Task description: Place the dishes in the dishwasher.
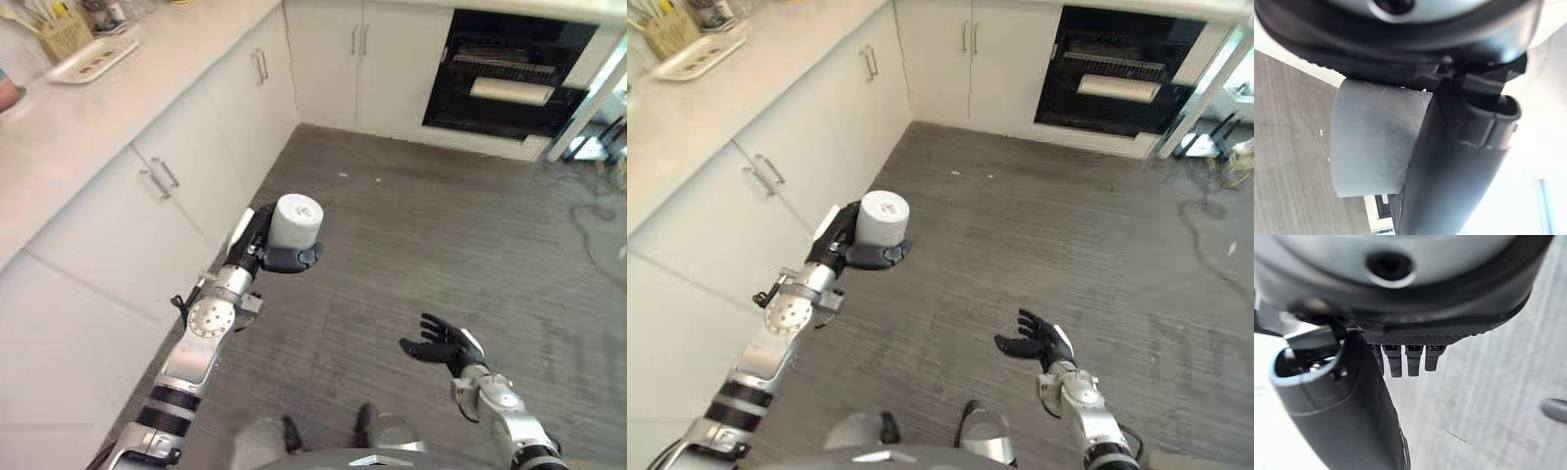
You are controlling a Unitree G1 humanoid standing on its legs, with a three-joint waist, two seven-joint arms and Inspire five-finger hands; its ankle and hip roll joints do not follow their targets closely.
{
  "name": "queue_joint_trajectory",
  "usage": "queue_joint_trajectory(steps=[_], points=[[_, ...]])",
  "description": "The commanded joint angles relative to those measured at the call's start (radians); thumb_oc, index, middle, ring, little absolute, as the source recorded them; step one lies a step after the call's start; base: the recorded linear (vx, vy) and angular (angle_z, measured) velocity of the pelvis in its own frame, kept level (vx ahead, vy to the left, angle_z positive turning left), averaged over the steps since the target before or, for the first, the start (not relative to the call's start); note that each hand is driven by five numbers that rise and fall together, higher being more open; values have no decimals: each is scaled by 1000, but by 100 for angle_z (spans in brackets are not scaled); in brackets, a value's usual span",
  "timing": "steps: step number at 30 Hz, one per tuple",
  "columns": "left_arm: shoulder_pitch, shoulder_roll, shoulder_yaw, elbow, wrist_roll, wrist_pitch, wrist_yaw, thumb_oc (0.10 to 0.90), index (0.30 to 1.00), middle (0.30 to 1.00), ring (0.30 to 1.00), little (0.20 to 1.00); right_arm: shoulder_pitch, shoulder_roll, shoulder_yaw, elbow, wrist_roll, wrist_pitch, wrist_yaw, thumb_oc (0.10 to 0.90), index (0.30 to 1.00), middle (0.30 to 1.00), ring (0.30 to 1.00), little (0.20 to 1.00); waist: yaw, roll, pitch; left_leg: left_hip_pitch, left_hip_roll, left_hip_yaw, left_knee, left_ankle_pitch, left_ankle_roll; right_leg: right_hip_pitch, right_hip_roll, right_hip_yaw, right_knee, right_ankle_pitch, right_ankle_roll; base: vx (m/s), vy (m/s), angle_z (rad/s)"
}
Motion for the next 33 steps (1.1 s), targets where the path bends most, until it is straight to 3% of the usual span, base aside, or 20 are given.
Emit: queue_joint_trajectory(steps=[1,2,3,4,6,8,10,13,14,16,18,22,23,25,26,27,29,30,31,33], points=[[7,42,71,-129,-13,-96,32,400,300,300,300,300,-54,-14,59,-85,83,-85,32,800,900,900,900,900,1,67,-57,110,93,-34,-379,140,-34,26,29,-76,25,-116,74,971,167,-152],[57,54,95,-143,3,-93,51,400,300,300,300,300,-54,0,61,-95,98,-87,37,800,900,900,900,900,29,73,-52,91,123,-102,-511,234,-41,69,15,-26,61,-128,86,455,72,-114],[57,54,96,-143,3,-93,51,400,300,300,300,300,-54,1,61,-95,98,-87,37,800,900,900,900,900,30,73,-51,94,122,-100,-513,235,-41,69,15,-25,62,-128,86,896,222,-127],[74,48,120,-166,-3,-89,46,400,300,300,300,300,-29,15,56,-106,108,-88,65,800,900,900,900,900,36,100,-74,132,84,-118,-523,212,-33,68,-40,-6,222,-94,152,626,302,-117],[66,54,122,-161,2,-94,45,400,300,300,300,300,-37,38,58,-106,114,-76,66,800,900,900,900,900,40,91,-72,182,-19,-64,-508,154,36,-28,-225,-11,526,118,194,680,402,-149],[57,60,126,-146,13,-96,56,400,300,300,300,300,-45,59,86,-129,113,-68,76,800,900,900,900,900,31,99,-69,239,-69,-36,-511,88,82,-91,-311,-38,718,198,225,446,229,-98],[47,59,122,-130,10,-99,65,400,300,300,300,300,-62,60,107,-137,106,-62,80,800,900,900,900,900,21,101,-64,273,-97,-21,-530,72,97,-142,-340,-55,762,187,232,404,111,-39],[29,54,118,-114,10,-115,78,400,300,300,300,300,-97,41,126,-163,128,-68,83,800,900,900,900,900,-27,120,-65,353,-125,-21,-572,37,86,-250,-232,-176,477,71,201,479,-75,-40],[28,55,118,-112,10,-115,79,400,300,300,300,300,-97,41,126,-163,129,-68,82,800,900,900,900,900,-27,125,-66,353,-118,-21,-573,38,83,-243,-220,-181,461,75,197,293,-143,-27],[5,44,121,-92,14,-116,86,400,300,300,300,300,-114,32,131,-185,131,-81,72,800,900,900,900,900,-20,114,-86,410,-139,6,-614,6,55,-279,-149,-318,41,103,179,385,-265,-8],[-25,26,116,-68,26,-111,89,400,300,300,300,300,-115,32,131,-214,118,-87,66,800,900,900,900,900,-15,102,-90,443,-158,22,-625,-20,42,-322,-155,-404,-70,123,186,448,-279,-2],[-40,-5,95,-55,28,-115,72,400,300,300,300,300,-95,16,115,-263,101,-96,54,800,900,900,900,900,-21,90,-111,464,-179,-1,-570,-90,49,-306,-146,-415,-93,117,158,504,-243,6],[-30,-30,76,-55,23,-119,72,400,300,300,300,300,-82,8,108,-289,102,-107,47,800,900,900,900,900,-26,101,-111,454,-168,-30,-443,-79,32,-279,-107,-392,-70,104,131,822,-370,-18],[-35,-48,63,-39,-5,-122,81,400,300,300,300,300,-92,-17,113,-298,89,-111,35,800,900,900,900,900,-13,110,-98,384,-114,-46,-206,26,-52,-223,-72,-382,-45,79,101,579,-325,-16],[-36,-48,62,-38,-5,-122,81,400,300,300,300,300,-92,-17,112,-299,89,-111,34,800,900,900,900,900,-14,111,-98,376,-110,-49,-194,23,-55,-223,-70,-386,-47,79,98,569,-358,-24],[-40,-51,63,-39,-42,-122,88,400,300,300,300,300,-94,-35,106,-317,70,-111,22,800,900,900,900,900,-2,95,-86,329,-77,-31,-4,163,-146,-172,-61,-387,-33,62,77,368,-280,-38],[-43,-57,67,-35,-80,-125,103,400,300,300,300,300,-100,-49,101,-327,47,-108,10,800,900,900,900,900,6,70,-73,276,-47,12,134,206,-164,-137,-67,-395,-36,54,64,492,-381,-61],[-43,-65,63,-49,-162,-113,100,400,300,300,300,300,-114,-70,97,-332,-4,-89,-23,800,900,900,900,900,21,42,-61,198,40,73,225,200,-164,-92,-48,-400,-60,27,31,440,-364,-35],[-43,-64,64,-51,-166,-110,98,400,300,300,300,300,-113,-69,96,-334,-7,-86,-25,800,900,900,900,900,25,49,-60,190,54,73,243,191,-164,-94,-36,-397,-65,26,26,605,-395,-30],[-10,-77,81,-96,-213,-93,85,400,300,300,300,300,-122,-98,96,-360,-111,-61,-48,800,900,900,900,900,50,66,-61,111,92,111,14,133,-123,-31,18,-373,-123,-6,36,555,-132,-26]])
